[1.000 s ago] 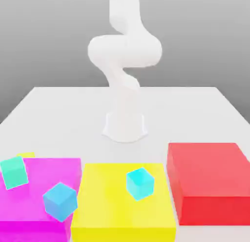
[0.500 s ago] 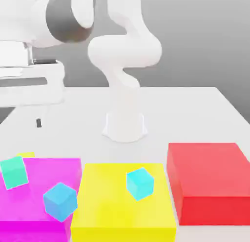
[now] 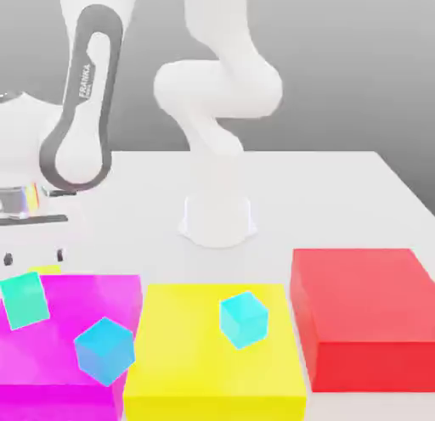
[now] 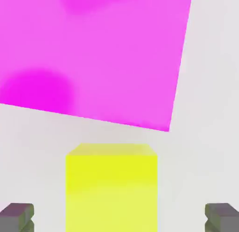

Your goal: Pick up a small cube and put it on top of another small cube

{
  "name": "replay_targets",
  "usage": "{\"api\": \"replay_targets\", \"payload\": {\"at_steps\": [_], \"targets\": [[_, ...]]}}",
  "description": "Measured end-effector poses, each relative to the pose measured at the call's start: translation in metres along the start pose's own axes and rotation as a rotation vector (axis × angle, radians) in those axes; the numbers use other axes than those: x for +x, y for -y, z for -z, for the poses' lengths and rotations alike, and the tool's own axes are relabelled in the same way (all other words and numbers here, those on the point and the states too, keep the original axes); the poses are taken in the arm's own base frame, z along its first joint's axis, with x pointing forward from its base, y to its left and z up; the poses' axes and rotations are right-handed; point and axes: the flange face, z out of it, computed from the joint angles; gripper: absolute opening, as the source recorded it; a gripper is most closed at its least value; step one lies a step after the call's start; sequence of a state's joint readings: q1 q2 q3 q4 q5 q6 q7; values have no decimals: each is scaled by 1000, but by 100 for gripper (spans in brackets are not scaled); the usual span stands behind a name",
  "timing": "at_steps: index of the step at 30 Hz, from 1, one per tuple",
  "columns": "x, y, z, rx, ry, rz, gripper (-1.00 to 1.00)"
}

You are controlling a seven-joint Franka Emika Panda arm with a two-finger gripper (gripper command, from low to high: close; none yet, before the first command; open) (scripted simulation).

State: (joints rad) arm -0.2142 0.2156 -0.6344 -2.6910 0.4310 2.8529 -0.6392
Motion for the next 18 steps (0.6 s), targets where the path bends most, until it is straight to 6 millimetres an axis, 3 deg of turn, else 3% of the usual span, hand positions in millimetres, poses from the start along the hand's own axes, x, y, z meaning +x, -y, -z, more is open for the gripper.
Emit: {"api": "replay_targets", "payload": {"at_steps": [6,7,13,18], "targets": [[-4,2,-38,5,7,-2,0],[-5,2,-43,8,9,-3,-100],[-5,3,-45,11,11,-4,-100],[-1,0,-20,2,3,0,-100]]}}
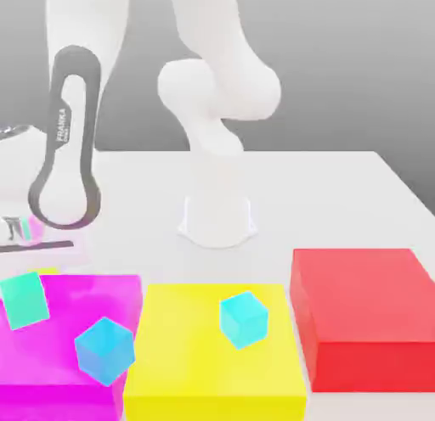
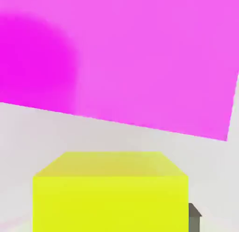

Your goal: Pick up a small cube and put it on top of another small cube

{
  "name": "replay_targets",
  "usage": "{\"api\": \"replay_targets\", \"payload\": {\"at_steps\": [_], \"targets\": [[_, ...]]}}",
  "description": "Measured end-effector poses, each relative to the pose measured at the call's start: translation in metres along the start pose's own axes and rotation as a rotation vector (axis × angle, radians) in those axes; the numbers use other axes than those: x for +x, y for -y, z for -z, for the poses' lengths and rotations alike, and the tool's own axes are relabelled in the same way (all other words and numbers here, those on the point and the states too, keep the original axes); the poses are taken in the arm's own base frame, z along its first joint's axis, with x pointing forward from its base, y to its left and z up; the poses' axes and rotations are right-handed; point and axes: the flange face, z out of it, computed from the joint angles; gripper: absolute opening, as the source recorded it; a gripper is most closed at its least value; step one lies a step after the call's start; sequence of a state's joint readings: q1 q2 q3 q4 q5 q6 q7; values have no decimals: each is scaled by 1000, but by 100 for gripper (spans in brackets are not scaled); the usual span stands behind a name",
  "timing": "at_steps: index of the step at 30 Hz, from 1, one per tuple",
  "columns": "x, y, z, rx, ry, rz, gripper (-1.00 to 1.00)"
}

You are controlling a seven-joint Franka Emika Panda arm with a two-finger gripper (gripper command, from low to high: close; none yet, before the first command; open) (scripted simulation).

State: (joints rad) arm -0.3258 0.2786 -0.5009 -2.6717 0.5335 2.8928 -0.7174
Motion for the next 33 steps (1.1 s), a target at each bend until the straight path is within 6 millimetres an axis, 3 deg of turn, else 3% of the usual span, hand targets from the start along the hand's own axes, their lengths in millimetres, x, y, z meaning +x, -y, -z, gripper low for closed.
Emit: {"api": "replay_targets", "payload": {"at_steps": [8,10,12,17,20,23,25,29,30,33], "targets": [[-3,6,38,12,13,8,-100],[3,0,47,33,2,13,-100],[21,-1,68,58,-27,35,-100],[67,54,123,77,-25,209,-100],[84,82,157,58,-15,293,-100],[91,110,177,24,3,361,-100],[93,118,169,20,6,378,-100],[93,119,130,16,7,381,-100],[93,118,123,14,7,380,100],[93,118,123,14,7,379,100]]}}
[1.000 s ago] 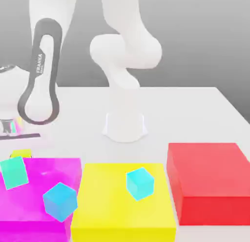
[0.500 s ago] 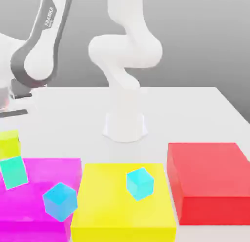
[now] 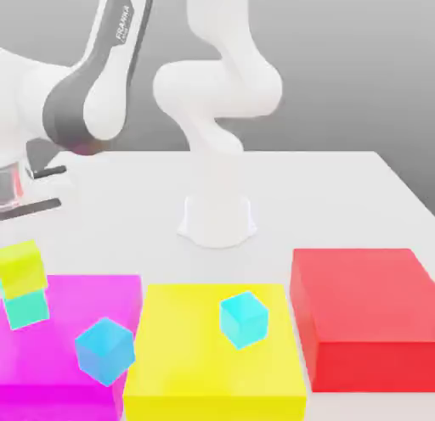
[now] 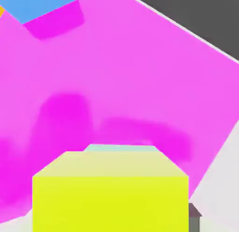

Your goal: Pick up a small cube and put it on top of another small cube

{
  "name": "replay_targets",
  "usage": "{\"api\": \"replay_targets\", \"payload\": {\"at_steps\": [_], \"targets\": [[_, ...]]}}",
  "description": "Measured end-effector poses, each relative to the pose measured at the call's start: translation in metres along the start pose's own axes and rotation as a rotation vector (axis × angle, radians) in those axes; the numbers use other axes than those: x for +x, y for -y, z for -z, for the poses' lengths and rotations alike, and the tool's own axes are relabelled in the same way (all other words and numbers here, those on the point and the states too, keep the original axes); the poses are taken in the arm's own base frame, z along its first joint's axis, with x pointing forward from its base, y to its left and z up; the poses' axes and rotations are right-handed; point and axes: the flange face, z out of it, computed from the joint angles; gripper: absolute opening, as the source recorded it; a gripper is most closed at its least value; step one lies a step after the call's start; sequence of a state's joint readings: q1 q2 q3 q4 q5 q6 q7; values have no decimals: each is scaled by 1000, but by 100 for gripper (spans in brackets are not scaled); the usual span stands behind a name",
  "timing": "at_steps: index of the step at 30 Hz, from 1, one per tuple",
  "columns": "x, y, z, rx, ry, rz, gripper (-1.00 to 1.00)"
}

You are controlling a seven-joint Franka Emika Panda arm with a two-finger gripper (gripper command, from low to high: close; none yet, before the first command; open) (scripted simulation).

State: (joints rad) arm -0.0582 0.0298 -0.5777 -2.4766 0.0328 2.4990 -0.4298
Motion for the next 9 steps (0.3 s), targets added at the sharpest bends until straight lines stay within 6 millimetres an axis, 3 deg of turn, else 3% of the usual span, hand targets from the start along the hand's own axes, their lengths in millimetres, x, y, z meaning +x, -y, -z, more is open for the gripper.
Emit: {"api": "replay_targets", "payload": {"at_steps": [4,9], "targets": [[-1,-2,1,-1,-1,-5,100],[0,-1,47,1,-2,-2,100]]}}
